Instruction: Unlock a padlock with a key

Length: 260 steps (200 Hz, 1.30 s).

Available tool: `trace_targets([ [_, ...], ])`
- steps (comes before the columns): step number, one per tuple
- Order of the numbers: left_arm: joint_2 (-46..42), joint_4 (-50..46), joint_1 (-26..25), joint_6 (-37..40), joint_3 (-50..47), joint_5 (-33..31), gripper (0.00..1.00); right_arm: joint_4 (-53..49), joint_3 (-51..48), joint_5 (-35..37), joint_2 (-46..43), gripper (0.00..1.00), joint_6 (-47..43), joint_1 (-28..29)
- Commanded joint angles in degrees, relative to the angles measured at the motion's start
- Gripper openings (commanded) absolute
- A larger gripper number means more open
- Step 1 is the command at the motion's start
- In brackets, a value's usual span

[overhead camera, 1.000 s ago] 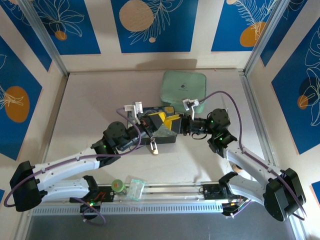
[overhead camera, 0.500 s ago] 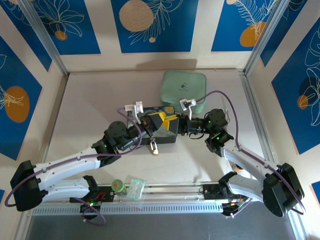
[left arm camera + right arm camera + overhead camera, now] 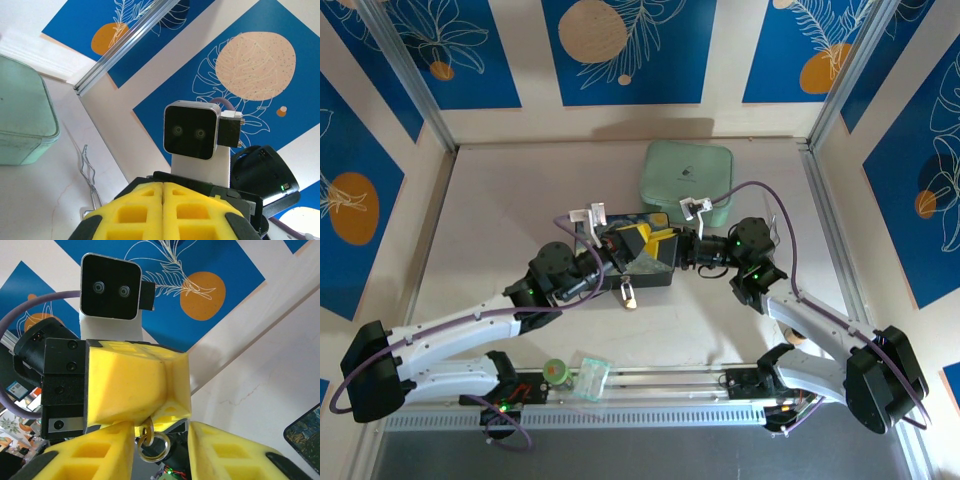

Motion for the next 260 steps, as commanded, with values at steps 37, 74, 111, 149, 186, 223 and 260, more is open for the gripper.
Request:
trace_targets([
  [37, 0.14, 1.25, 0.26, -0.32, -0.23, 0.85, 0.0, 3.59, -0.33, 0.43, 0.67, 0.18, 0.69, 0.08],
  [74, -0.28, 1.17, 0.26, -0.11, -0.67, 0.34, 0.0, 3.84, -0.65, -0.2, 0.87, 0.1, 1.28, -0.08],
  [111, -0.96, -0.3, 0.31, 0.34, -0.54, -0.72, 0.0, 3.87, -1.25, -0.47, 1.1, 0.05, 1.69, -0.17],
  [149, -1.42, -0.36, 0.76, -0.14, -1.22, -1.73, 0.18, 3.78, -1.53, -0.89, 1.19, 0.03, 1.95, -0.44],
  [186, -2.13, 0.81, 1.75, -1.55, -2.56, -1.95, 0.2, 3.52, -1.7, -1.35, 1.31, 0.03, 2.18, -0.52],
  [223, -2.85, -0.15, 2.34, -1.68, -3.13, -2.23, 0.19, 2.86, -1.72, -1.51, 1.52, 0.03, 2.05, -0.61],
  [260, -2.5, -0.16, 2.54, -1.82, -2.96, -1.34, 0.1, 2.66, -1.61, -1.52, 2.18, 0.03, 1.91, -0.7],
])
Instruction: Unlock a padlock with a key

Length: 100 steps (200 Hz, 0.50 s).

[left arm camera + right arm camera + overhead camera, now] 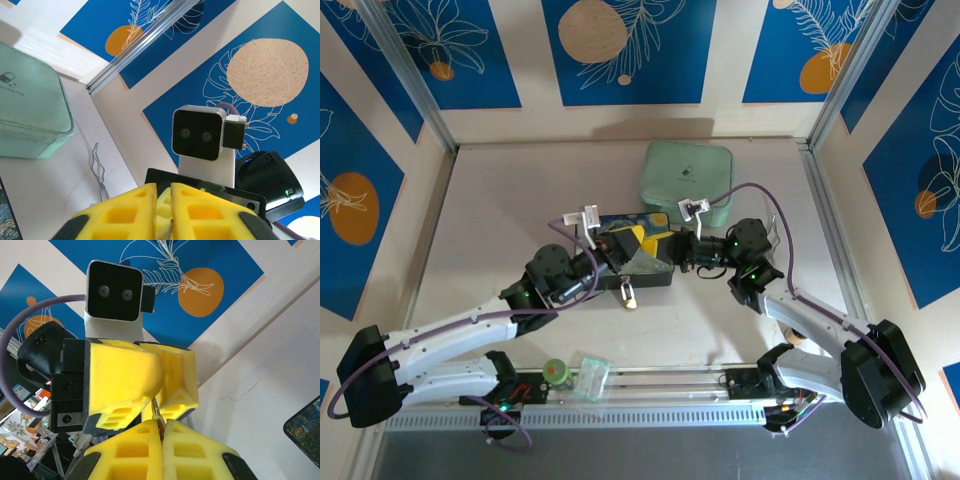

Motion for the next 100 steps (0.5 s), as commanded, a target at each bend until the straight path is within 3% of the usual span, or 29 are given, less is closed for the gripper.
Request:
trace_targets([
  [1, -0.6, 0.52, 0.82, 0.0, -0.47, -0.24, 0.1, 0.08, -0.43, -1.0, 0.31, 0.03, -0.09, -0.31],
  [22, -0.68, 0.14, 0.82, 0.1, -0.44, -0.15, 0.0, -0.37, -0.5, -0.98, 0.35, 0.03, -0.23, -0.31],
  [57, -0.55, -1.66, 0.9, 0.45, 0.3, 0.77, 0.0, -0.52, -0.27, -1.03, 0.24, 0.04, 0.08, -0.31],
  [65, -0.38, -1.76, 0.9, 0.34, 0.46, 0.9, 0.0, -0.68, -0.17, -0.89, 0.22, 0.14, 0.46, -0.36],
  [73, -0.29, -1.68, 0.9, -0.09, 0.5, 0.82, 0.0, -0.99, -0.05, -0.5, 0.17, 0.39, 1.07, -0.48],
  [78, -0.33, -1.44, 0.9, -0.49, 0.38, 0.53, 0.0, -0.7, -0.08, -0.33, 0.21, 0.49, 1.64, -0.56],
  [100, -0.42, 1.8, 0.9, -3.02, -0.95, -1.56, 0.0, 2.12, -0.43, 0.65, 0.38, 0.55, 3.68, -0.42],
])
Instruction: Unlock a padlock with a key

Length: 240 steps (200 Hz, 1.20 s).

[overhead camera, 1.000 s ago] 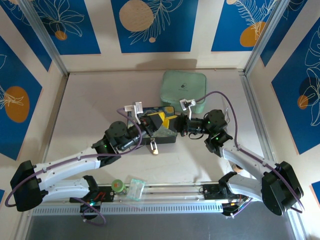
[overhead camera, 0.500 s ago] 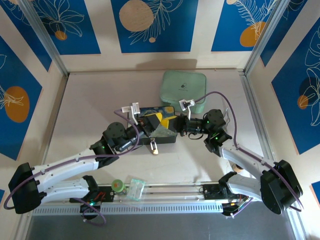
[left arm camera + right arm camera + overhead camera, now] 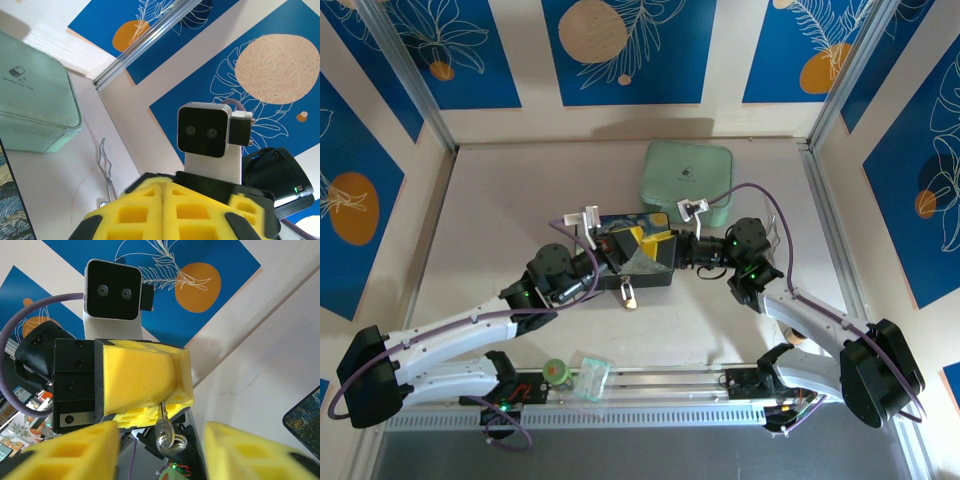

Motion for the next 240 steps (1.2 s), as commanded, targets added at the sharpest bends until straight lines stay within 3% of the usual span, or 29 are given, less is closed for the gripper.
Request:
trace_targets([
  [1, -0.42, 3.59, 0.55, -2.68, -0.93, -1.8, 0.0, 3.02, -0.43, 1.06, 0.19, 0.55, 2.48, -0.16],
  [28, 0.7, 8.13, 0.51, -5.52, -2.21, -2.76, 0.0, 4.41, 0.25, 1.49, 1.1, 0.52, 3.21, 0.59],
  [111, 0.93, 8.41, 0.55, -6.07, -2.31, -3.01, 0.0, 5.17, -0.12, 2.7, 1.74, 0.19, 2.67, 0.81],
  [162, 0.18, 8.14, 0.55, -5.86, -2.72, -3.76, 0.0, 5.06, -0.51, 2.6, 1.48, 0.07, 2.55, 0.73],
  [202, -0.31, 6.01, 0.58, -6.05, -3.19, -5.36, 0.0, 4.73, -0.79, 2.52, 1.3, 0.04, 2.48, 0.64],
  [214, -0.52, 5.45, 0.8, -5.96, -3.56, -5.86, 0.2, 3.81, -0.78, 2.53, 1.14, 0.04, 2.4, 0.42],
  [240, -3.65, -2.22, 1.41, -3.82, -3.33, -9.81, 0.77, -1.32, -0.74, 2.76, 0.08, 0.03, 1.08, -0.49],
])
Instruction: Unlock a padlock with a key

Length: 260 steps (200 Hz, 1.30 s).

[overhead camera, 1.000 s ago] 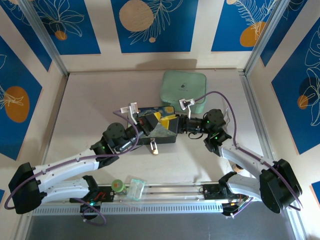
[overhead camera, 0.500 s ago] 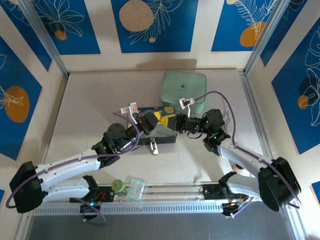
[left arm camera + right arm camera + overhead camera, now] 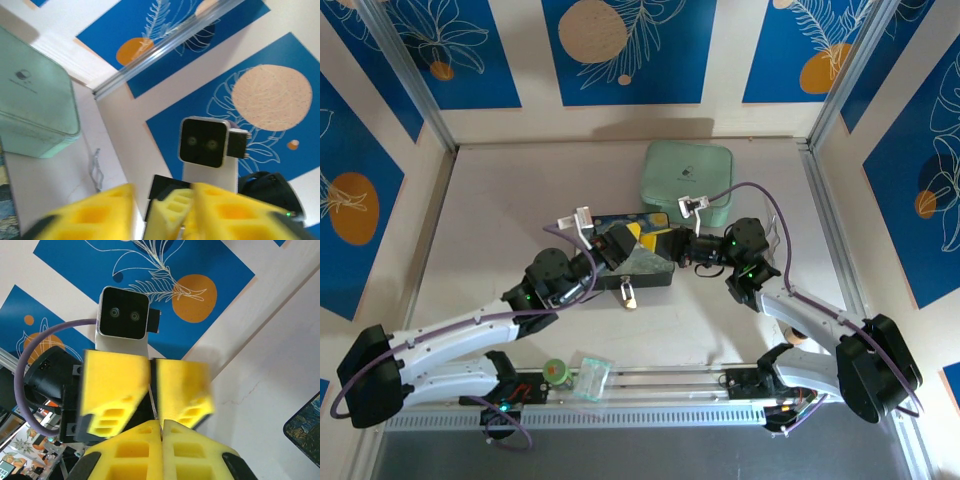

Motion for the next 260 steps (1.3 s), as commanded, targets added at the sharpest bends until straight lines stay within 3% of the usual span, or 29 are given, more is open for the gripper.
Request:
trace_targets([
  [1, -3.67, -7.37, 1.01, 1.74, -0.14, -5.48, 0.79, -4.04, -0.72, -0.01, -1.45, 0.03, -1.74, -0.76],
  [22, -6.59, -24.91, 1.19, 3.28, 3.64, -11.67, 1.0, -10.87, -0.96, 1.4, -2.92, 0.03, -4.13, -1.4],
  [45, -7.84, -38.48, 1.28, 3.38, 6.1, -15.88, 1.0, -19.73, -0.72, 4.2, -4.03, 0.03, -7.91, -1.56],
  [101, -2.7, -47.85, -0.81, 5.36, 5.3, -7.72, 0.97, -36.91, -1.29, 9.65, -7.0, 0.03, -16.87, -1.09],
  [120, 0.56, -45.51, -3.88, 5.35, 3.66, -8.12, 0.93, -39.65, -2.39, 10.78, -8.26, 0.03, -18.42, -1.07],
  [142, 4.39, -42.5, -8.47, 6.04, 2.57, -12.77, 0.84, -41.07, -3.74, 11.32, -9.18, 0.03, -19.0, -1.14],
  [177, 11.17, -36.33, -11.33, 1.42, 0.75, -13.47, 0.81, -43.02, -4.39, 11.79, -9.55, 0.03, -20.53, -1.25],
  [222, 14.21, -27.95, -11.64, -6.7, -6.96, -19.91, 0.69, -43.08, -5.16, 11.25, -8.4, 0.03, -21.54, -1.37],
  [260, 19.22, -18.06, -11.02, -5.17, -8.62, -17.53, 0.69, -42.04, -5.7, 10.73, -6.9, 0.03, -21.62, -1.6],
])
